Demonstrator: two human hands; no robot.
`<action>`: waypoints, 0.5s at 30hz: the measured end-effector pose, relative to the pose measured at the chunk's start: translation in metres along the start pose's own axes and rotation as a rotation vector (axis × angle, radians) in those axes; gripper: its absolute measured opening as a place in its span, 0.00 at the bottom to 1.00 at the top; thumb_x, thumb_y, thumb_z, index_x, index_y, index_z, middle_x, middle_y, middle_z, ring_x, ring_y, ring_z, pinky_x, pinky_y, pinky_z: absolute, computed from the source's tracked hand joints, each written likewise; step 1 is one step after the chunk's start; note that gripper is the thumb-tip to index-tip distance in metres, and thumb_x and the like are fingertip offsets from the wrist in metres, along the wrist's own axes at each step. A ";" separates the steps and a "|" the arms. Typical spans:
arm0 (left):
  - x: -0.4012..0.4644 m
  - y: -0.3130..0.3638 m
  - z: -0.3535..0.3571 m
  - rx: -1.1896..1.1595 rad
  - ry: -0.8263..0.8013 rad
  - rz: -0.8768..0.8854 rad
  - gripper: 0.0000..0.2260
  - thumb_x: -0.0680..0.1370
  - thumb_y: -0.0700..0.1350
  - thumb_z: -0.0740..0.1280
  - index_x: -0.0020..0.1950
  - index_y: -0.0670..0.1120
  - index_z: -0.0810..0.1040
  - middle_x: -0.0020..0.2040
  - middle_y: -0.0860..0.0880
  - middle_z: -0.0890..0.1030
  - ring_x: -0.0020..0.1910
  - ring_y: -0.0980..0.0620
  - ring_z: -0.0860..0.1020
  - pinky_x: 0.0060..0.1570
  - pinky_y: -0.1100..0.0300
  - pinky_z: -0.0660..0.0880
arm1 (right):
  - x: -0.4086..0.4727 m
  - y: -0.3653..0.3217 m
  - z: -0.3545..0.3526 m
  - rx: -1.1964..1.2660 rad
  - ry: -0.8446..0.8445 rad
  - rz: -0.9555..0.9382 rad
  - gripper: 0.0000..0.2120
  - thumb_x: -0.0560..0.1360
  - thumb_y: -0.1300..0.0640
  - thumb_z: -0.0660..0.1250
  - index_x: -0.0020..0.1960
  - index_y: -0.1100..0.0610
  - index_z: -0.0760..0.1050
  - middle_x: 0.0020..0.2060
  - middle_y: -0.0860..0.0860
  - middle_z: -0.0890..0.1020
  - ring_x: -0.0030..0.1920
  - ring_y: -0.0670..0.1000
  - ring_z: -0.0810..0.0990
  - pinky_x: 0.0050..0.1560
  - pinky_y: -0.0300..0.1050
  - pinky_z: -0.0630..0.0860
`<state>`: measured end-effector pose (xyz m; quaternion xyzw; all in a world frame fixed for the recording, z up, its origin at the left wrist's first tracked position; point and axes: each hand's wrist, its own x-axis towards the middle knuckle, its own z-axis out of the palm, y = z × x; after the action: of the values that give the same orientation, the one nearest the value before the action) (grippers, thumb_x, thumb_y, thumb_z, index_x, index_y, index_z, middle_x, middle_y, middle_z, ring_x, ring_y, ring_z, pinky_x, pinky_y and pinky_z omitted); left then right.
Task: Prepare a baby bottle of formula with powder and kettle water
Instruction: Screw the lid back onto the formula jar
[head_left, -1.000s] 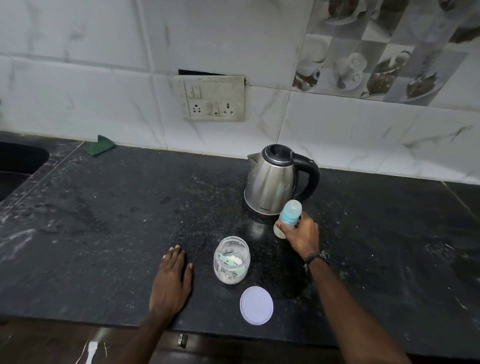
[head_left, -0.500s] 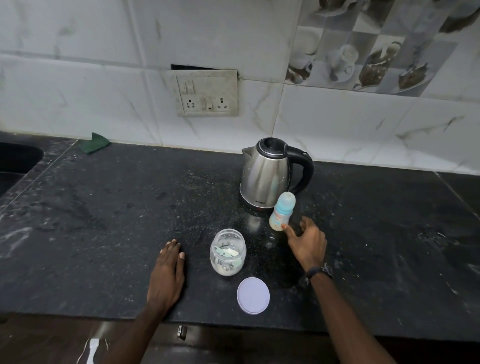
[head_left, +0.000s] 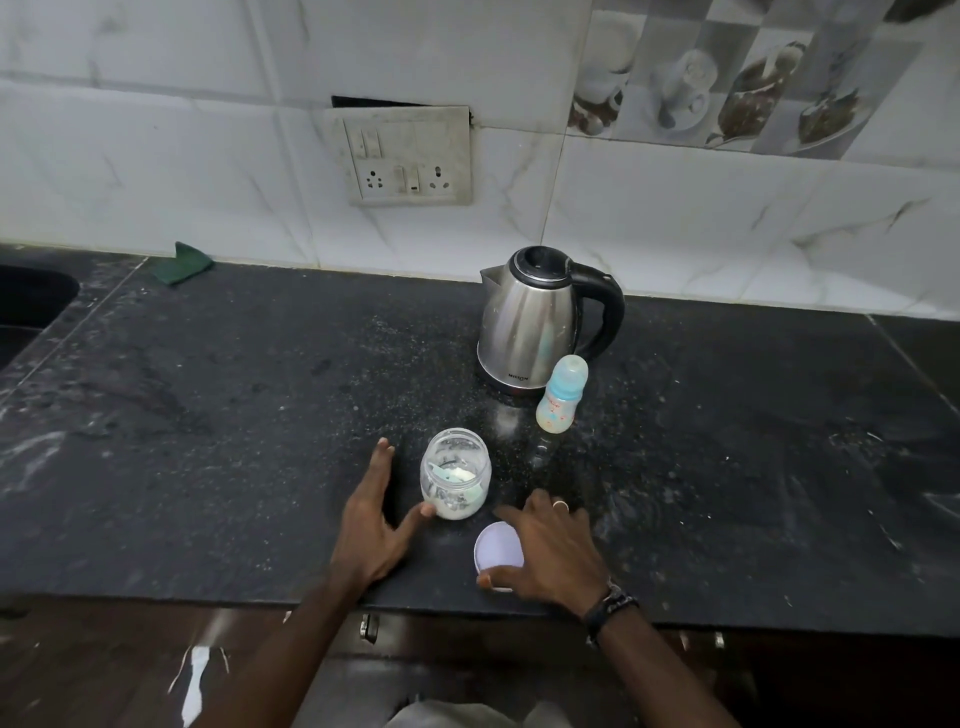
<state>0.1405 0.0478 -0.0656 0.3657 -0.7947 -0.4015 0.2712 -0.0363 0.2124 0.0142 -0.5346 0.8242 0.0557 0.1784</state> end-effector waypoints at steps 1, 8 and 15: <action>0.000 0.002 0.004 -0.008 -0.015 -0.014 0.52 0.69 0.74 0.67 0.81 0.42 0.58 0.82 0.49 0.58 0.80 0.54 0.58 0.76 0.66 0.55 | 0.000 -0.003 0.001 -0.031 -0.018 -0.014 0.41 0.63 0.26 0.66 0.70 0.45 0.67 0.63 0.54 0.69 0.63 0.59 0.71 0.61 0.57 0.66; 0.003 0.018 0.024 -0.090 -0.069 -0.112 0.65 0.55 0.74 0.78 0.83 0.46 0.53 0.80 0.49 0.64 0.78 0.54 0.63 0.77 0.53 0.62 | -0.001 -0.017 0.001 -0.163 0.015 -0.056 0.34 0.67 0.38 0.72 0.67 0.52 0.68 0.62 0.56 0.72 0.59 0.61 0.75 0.57 0.56 0.71; 0.011 0.031 0.034 -0.190 -0.034 -0.160 0.70 0.48 0.71 0.82 0.82 0.47 0.55 0.75 0.50 0.72 0.74 0.54 0.71 0.73 0.49 0.69 | 0.010 0.004 -0.047 0.480 0.540 0.017 0.29 0.70 0.41 0.72 0.69 0.45 0.71 0.55 0.52 0.70 0.53 0.49 0.74 0.55 0.43 0.74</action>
<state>0.0984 0.0671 -0.0559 0.3935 -0.7258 -0.5016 0.2583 -0.0549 0.1919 0.0537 -0.4661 0.8356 -0.2810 0.0743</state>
